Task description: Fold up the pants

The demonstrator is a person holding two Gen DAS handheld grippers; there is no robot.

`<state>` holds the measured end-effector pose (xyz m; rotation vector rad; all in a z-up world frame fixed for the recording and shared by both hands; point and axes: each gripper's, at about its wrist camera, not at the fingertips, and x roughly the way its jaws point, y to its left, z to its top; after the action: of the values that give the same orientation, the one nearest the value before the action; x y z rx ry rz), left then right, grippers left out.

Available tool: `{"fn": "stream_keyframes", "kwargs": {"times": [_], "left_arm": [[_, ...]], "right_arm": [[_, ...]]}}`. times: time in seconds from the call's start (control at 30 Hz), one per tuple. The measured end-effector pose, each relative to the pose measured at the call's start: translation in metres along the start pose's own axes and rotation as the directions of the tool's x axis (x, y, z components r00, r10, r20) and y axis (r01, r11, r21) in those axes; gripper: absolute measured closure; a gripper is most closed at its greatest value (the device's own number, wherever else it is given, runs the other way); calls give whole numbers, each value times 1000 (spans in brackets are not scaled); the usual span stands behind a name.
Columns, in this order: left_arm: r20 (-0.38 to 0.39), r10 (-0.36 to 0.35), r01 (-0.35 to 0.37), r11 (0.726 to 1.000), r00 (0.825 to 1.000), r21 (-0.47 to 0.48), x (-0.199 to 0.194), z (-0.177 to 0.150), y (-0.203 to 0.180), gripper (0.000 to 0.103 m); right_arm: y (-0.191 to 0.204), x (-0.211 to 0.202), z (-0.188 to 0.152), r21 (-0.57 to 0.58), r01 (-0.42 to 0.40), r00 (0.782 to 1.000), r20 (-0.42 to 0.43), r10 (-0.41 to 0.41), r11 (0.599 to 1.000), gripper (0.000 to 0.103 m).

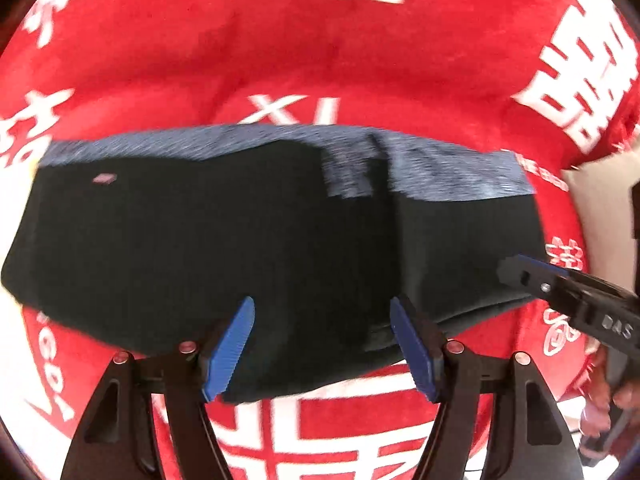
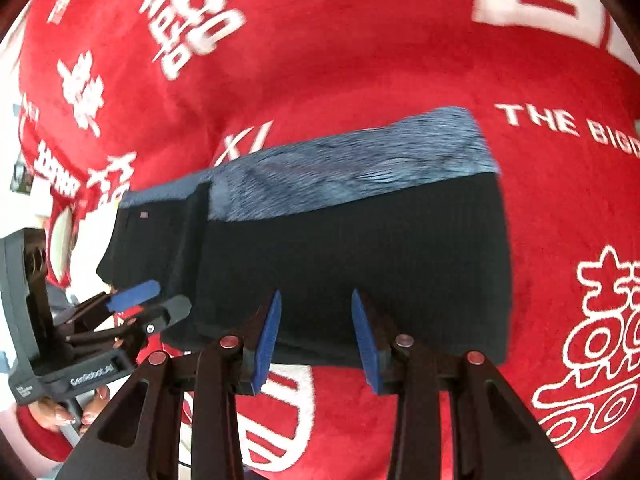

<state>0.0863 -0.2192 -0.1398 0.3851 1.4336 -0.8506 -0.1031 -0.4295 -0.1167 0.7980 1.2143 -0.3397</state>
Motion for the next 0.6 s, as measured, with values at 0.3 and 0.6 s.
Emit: {"fn": "stream_keyframes", "kwargs": {"times": [0.3, 0.6], "left_arm": [[-42, 116, -122, 972, 992, -199, -3, -35, 55, 29], [-73, 144, -158, 957, 987, -242, -5, -52, 92, 29]], "right_arm": [[60, 50, 3, -128, 75, 991, -104, -89, 989, 61], [100, 77, 2, -203, 186, 973, -98, -209, 961, 46]]}}
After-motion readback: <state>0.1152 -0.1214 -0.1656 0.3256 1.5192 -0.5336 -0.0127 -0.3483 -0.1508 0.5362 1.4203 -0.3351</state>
